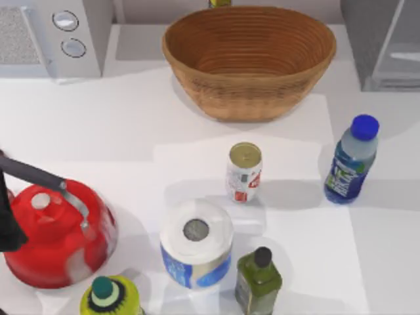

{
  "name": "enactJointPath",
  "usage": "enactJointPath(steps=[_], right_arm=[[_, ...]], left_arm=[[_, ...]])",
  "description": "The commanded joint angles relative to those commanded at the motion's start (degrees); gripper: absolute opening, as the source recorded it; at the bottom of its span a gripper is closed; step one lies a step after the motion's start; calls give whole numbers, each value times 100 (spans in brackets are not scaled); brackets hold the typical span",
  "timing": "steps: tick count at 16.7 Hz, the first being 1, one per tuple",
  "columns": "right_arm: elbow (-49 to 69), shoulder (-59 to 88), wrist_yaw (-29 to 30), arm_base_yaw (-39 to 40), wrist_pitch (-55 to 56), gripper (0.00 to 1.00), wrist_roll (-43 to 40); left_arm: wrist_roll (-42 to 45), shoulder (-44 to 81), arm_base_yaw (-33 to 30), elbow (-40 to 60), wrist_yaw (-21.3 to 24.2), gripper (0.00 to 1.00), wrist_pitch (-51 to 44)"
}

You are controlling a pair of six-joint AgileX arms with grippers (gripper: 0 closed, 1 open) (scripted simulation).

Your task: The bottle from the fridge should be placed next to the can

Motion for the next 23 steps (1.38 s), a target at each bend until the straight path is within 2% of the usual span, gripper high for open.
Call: enactJointPath(steps=[6, 10, 14, 20, 23], right_arm=[[-5, 42, -20, -23, 16, 100, -36], [-11, 76, 70, 378, 553, 100, 570], [-31, 127, 302, 1332, 1869, 100, 2131], [-90, 169, 732, 3239, 4463, 100, 5489], [-125, 168, 923, 4122, 5663, 100, 6858]], left_arm=[[0, 0, 0, 0, 0, 100, 0], [0, 0, 0, 0, 0, 100, 0], [0, 0, 0, 0, 0, 100, 0], [0, 0, 0, 0, 0, 100, 0], [0, 0, 0, 0, 0, 100, 0]])
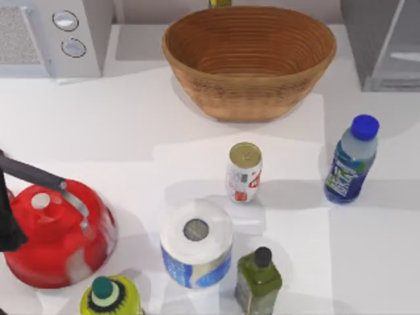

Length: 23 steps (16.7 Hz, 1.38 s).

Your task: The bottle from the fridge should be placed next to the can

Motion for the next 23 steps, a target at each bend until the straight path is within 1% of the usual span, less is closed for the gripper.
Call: enactJointPath(steps=[2, 4, 6, 11, 13, 15, 17, 23], right_arm=[[-22, -7, 100, 463, 592, 100, 611], [-39, -14, 167, 774, 958, 100, 988], [-45, -18, 192, 885, 1080, 100, 1115], [-100, -56, 192, 821, 1111, 100, 1111], [-159, -100, 370, 999, 1203, 100, 1283], [-293, -189, 727, 1418, 1385, 100, 1625], [-487, -315, 1230, 2077, 1631, 100, 2080], [-1258, -849, 3168, 4782, 2524, 100, 3695]], left_arm=[[0, 0, 0, 0, 0, 100, 0], [0, 0, 0, 0, 0, 100, 0], [0, 0, 0, 0, 0, 100, 0], [0, 0, 0, 0, 0, 100, 0], [0, 0, 0, 0, 0, 100, 0], [0, 0, 0, 0, 0, 100, 0], [0, 0, 0, 0, 0, 100, 0], [0, 0, 0, 0, 0, 100, 0]])
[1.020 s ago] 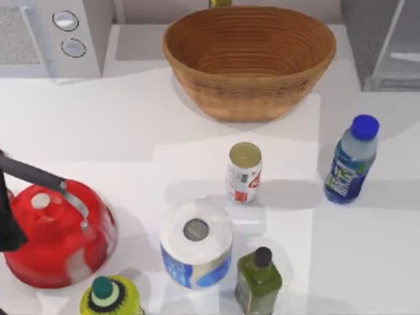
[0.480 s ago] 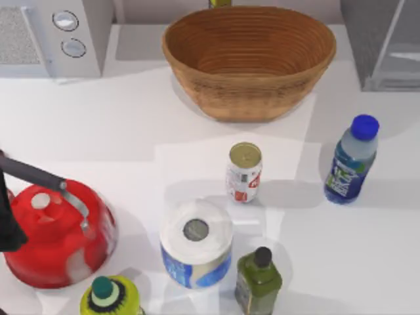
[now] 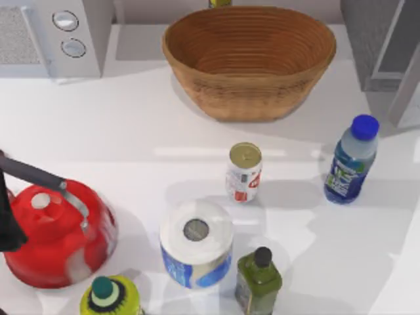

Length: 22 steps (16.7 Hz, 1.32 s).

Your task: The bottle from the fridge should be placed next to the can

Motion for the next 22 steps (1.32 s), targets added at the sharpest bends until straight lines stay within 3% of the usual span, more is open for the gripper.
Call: enactJointPath(steps=[3, 6, 13, 22], right_arm=[[-351, -253, 809, 918, 370, 100, 672], [-527, -382, 1168, 1285, 550, 100, 999], [-320, -128, 1223, 1190, 480, 100, 983], [1964, 1641, 1246, 1207, 31, 100, 994]], left_arm=[[0, 0, 0, 0, 0, 100, 0], [0, 0, 0, 0, 0, 100, 0], [0, 0, 0, 0, 0, 100, 0], [0, 0, 0, 0, 0, 100, 0]])
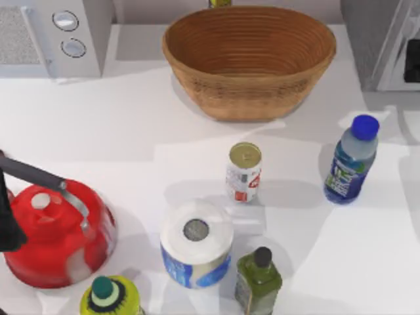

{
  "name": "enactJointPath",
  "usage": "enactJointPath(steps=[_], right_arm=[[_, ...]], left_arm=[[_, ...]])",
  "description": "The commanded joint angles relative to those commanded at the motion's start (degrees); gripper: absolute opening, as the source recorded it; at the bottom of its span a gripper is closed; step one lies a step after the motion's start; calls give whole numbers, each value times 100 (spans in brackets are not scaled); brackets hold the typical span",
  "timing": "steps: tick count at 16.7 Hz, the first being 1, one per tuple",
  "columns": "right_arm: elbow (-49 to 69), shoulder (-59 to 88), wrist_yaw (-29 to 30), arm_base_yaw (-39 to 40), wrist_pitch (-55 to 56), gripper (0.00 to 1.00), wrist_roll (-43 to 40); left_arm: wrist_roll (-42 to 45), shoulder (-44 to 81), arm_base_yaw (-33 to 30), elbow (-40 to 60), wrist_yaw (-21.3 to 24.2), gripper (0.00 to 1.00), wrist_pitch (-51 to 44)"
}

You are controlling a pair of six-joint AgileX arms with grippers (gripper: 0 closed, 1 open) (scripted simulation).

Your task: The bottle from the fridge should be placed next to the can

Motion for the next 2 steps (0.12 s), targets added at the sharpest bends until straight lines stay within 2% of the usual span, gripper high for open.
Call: enactJointPath(steps=[2], right_arm=[[72, 66, 1, 1, -19, 100, 0]], left_arm=[[0, 0, 0, 0, 0, 100, 0]])
